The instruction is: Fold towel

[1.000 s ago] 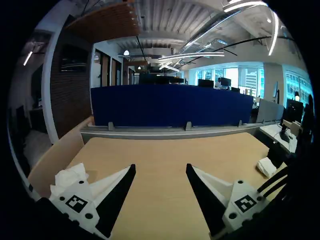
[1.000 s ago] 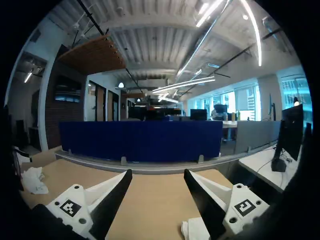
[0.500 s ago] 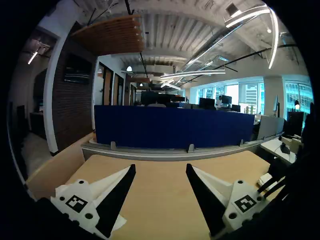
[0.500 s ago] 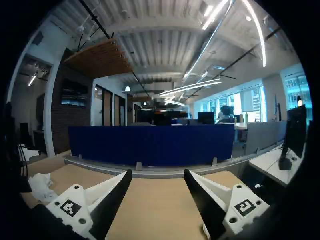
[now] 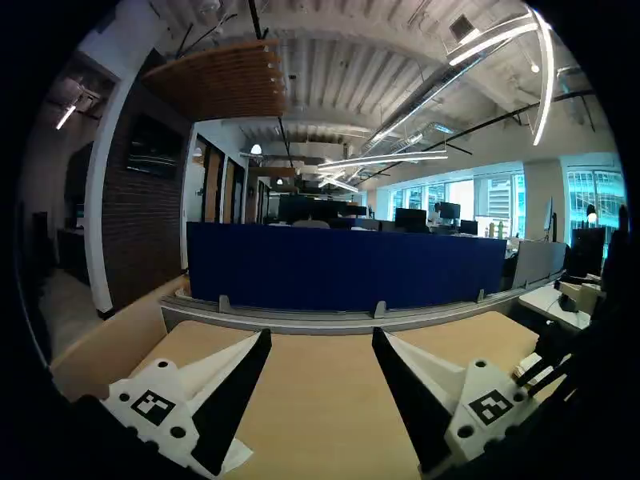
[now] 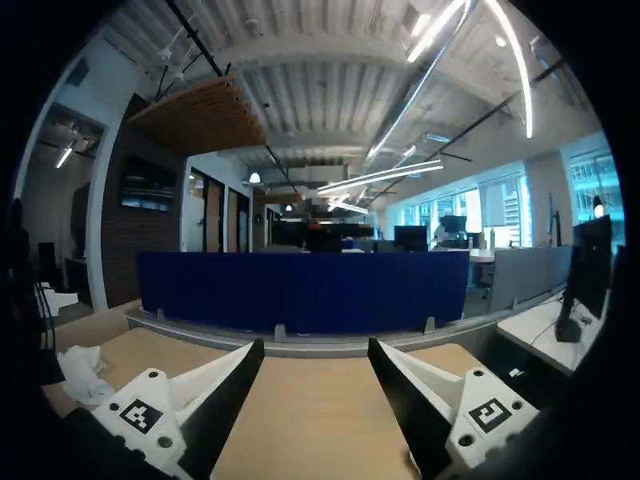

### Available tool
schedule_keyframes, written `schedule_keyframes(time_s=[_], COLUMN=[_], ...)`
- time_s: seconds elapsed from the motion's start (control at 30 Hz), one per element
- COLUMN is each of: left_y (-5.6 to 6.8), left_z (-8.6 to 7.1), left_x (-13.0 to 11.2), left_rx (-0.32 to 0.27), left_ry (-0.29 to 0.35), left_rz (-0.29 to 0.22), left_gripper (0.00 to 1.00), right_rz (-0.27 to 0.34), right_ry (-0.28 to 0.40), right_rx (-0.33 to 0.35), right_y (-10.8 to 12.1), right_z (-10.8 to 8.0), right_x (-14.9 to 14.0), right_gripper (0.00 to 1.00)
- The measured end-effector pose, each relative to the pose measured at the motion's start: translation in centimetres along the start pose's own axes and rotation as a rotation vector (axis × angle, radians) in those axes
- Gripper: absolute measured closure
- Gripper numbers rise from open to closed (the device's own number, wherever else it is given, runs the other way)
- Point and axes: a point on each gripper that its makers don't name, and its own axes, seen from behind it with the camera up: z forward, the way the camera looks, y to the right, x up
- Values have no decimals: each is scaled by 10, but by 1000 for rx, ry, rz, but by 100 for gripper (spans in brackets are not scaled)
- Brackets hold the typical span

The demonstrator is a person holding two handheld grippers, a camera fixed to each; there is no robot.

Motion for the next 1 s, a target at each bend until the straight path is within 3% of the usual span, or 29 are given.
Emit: schedule_keyframes(time_s=[0.17,0.4,0.77,1.0], left_y=[0,6,15,12], left_z=[-1,-4,-2,-3], left_x=[-7,-25,-46,-59], left_rx=[8,18,40,71], left_ry=[6,9,28,46], left_rz=[3,1,66,118], left_gripper=[7,7,7,7], right_rz=[-3,-6,5,-3], right_ry=[-3,-12,-13,-37], right_rx=[-7,-23,-28,6], right_y=[-6,8,5,-21], right_z=[-1,-5,-12,-17], right_x=[-1,-3,-5,-16], right_gripper=[0,0,0,0])
